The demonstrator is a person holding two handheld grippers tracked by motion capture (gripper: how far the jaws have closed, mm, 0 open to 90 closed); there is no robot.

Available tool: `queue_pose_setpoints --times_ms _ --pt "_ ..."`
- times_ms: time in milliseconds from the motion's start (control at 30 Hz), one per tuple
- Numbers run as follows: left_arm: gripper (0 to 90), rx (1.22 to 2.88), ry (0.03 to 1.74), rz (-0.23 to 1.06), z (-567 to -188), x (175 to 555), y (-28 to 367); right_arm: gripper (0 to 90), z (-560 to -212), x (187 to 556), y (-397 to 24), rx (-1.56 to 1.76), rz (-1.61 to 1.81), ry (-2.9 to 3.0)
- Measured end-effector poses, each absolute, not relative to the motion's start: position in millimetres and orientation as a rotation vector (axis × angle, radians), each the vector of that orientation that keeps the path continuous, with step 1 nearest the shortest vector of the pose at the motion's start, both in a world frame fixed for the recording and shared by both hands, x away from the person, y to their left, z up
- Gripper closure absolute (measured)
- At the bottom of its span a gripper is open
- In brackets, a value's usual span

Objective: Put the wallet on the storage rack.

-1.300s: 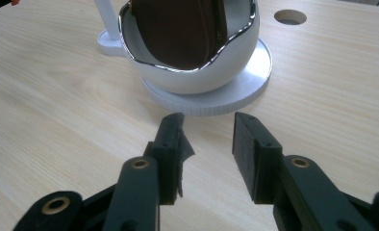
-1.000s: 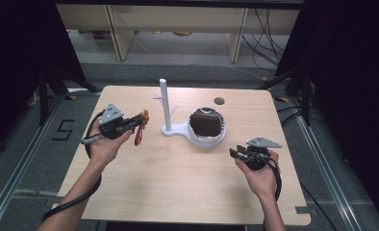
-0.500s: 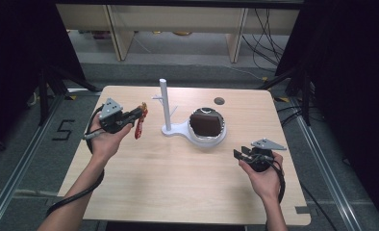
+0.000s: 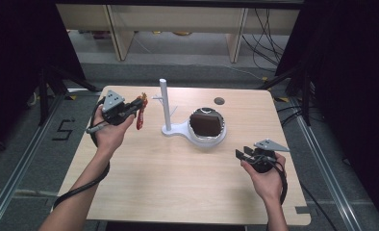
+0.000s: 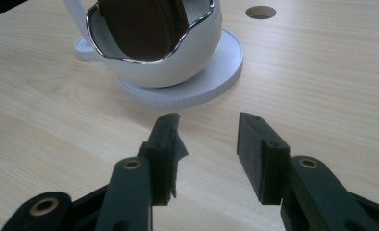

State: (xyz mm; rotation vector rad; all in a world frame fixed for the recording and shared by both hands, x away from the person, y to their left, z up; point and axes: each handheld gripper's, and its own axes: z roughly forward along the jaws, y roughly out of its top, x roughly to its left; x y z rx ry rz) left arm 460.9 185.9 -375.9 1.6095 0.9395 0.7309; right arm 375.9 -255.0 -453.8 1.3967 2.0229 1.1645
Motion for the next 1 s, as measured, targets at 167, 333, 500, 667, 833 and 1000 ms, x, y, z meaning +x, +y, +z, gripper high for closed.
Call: queue_pose_setpoints --times_ms 167,333,500,667,833,1000 --pt "85.7 1.618 0.925 0.756 -375 464 179 59.6 -455 375 -251 1.429 1.199 2.016" --pt "85.6 1.64 0.901 0.763 -379 460 171 59.1 -457 375 -253 1.446 1.168 2.028" --pt "85.6 1.658 0.874 0.798 -378 459 162 58.6 -459 377 -255 1.414 1.174 2.041" --pt "85.5 1.68 0.84 0.83 -379 458 155 58.6 -460 378 -256 1.416 1.18 2.041" --pt "85.4 1.702 0.83 0.858 -382 456 151 58.4 -462 377 -254 1.465 1.174 2.045" --pt "85.2 1.724 0.817 0.892 -383 455 146 58.2 -465 379 -256 1.426 1.189 2.049"
